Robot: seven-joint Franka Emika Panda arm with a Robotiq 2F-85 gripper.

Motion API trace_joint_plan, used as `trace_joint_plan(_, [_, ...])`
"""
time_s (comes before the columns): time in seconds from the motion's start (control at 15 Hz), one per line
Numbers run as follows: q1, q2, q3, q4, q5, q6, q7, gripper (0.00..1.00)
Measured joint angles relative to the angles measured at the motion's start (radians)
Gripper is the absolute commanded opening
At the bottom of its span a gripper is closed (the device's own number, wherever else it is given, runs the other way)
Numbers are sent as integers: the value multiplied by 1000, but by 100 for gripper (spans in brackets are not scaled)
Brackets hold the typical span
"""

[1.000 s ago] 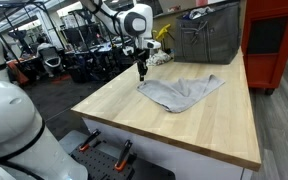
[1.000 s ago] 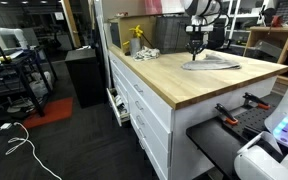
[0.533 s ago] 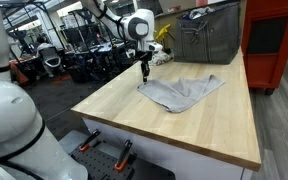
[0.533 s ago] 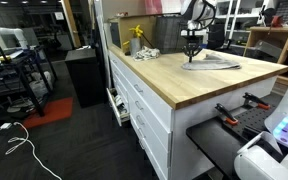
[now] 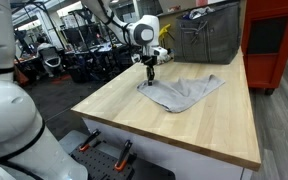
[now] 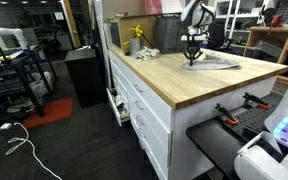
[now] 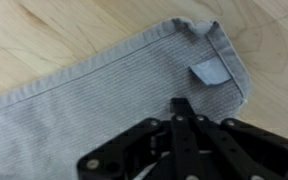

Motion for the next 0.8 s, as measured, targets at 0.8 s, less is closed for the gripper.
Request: trace_joint_plan(0.8, [61,-77,97,-116,1,4,-123,0])
